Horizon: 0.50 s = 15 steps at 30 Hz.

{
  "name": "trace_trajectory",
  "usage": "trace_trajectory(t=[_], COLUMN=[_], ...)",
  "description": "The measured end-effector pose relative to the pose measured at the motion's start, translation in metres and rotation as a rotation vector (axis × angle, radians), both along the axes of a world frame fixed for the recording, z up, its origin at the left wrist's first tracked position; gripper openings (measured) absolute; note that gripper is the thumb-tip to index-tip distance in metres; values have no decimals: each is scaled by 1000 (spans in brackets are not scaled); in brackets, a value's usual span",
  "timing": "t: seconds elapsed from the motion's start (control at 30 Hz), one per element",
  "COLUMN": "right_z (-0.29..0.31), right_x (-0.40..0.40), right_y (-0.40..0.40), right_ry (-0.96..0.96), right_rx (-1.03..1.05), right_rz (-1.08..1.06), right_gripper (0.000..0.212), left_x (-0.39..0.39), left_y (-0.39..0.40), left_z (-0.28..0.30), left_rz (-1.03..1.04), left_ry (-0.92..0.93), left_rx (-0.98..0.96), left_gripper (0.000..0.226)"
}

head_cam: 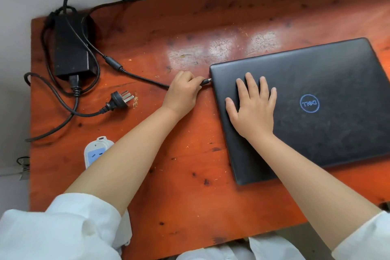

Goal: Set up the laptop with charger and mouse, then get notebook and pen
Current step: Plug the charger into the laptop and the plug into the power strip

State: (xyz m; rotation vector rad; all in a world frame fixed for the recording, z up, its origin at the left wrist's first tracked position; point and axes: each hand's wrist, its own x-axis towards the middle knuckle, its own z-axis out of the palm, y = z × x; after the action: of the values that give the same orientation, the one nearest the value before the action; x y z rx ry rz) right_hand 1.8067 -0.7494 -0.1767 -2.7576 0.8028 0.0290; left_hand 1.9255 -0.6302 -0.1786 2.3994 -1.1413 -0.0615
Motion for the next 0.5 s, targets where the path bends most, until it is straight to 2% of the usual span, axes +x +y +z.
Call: trace_trajectory(t=[0.17, 0.3, 0.5], right_z=[0, -2, -3], right_x=[0, 1, 1], right_y=[1, 1, 2], right_ry=[11, 12, -16], right_rx=[-8, -7, -9], right_rz=[6, 6, 2], right_gripper=[56, 56, 55], left_x=[18, 17, 9], left_y=[-6, -8, -10], left_z=[4, 2, 8], left_rz=[-96, -7, -56], left_ry=[30, 94, 25], left_rx=[99, 73, 40], left_gripper=[20, 19, 11])
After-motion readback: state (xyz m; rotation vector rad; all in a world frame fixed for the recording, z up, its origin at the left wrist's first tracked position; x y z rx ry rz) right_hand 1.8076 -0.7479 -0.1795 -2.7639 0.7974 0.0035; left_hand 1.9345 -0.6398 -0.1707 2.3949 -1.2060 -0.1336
